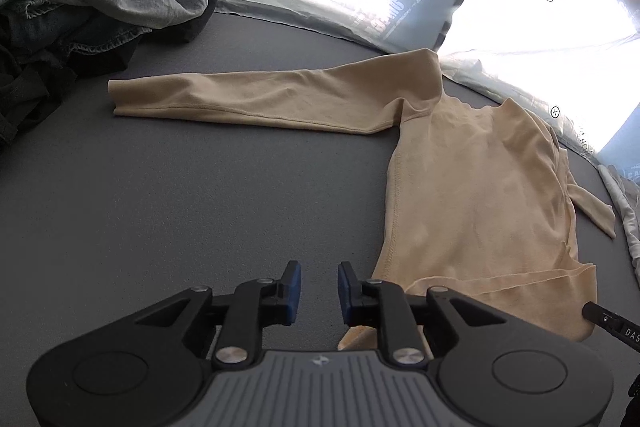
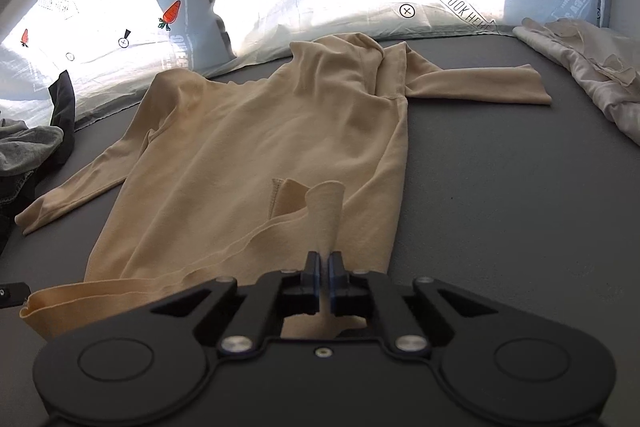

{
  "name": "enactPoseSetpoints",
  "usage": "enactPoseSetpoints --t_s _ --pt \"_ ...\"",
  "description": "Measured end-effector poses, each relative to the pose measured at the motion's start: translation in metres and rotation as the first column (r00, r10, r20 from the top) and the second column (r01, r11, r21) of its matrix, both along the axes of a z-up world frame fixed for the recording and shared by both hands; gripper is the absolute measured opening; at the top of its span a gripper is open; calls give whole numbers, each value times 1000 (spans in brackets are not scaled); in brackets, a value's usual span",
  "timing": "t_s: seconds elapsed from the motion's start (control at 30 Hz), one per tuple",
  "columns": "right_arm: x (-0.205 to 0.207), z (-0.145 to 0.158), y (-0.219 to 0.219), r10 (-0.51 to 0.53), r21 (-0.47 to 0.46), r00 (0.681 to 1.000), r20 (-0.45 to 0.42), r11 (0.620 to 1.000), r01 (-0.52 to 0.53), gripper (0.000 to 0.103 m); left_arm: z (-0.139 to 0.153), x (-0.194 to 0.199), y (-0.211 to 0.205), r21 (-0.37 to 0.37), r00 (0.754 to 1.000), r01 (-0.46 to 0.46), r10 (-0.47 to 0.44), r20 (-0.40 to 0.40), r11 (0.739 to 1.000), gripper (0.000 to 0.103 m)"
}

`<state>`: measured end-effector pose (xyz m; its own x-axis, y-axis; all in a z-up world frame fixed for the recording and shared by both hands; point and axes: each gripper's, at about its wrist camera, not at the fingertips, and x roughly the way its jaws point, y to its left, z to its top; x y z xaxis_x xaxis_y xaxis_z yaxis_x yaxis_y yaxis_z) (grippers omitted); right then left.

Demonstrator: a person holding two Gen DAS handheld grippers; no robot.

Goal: Fold clothes

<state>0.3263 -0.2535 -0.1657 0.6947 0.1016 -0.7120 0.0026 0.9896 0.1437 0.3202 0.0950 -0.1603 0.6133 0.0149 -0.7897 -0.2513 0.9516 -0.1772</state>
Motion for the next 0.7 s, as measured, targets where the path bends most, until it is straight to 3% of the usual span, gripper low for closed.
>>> enactPoseSetpoints --t_s 0.23,0.33,0.5,0.6,0.7 --pt "-46 -9 -11 19 -89 995 -103 996 -28 4 -17 10 -20 17 998 35 -34 -50 999 29" --pt "-45 1 -21 -30 -67 997 -67 997 25 6 -26 11 -27 36 996 34 -31 -79 999 29" --pt "-33 30 -31 -87 -34 995 58 995 89 35 -40 4 -35 45 991 59 -53 -121 997 29" --pt "-19 38 -24 -28 0 996 87 1000 28 41 -47 -4 -39 62 990 74 -66 -127 995 30" --pt "-5 37 2 101 -17 992 78 995 -100 50 -48 -8 -40 66 989 82 -73 -128 994 33"
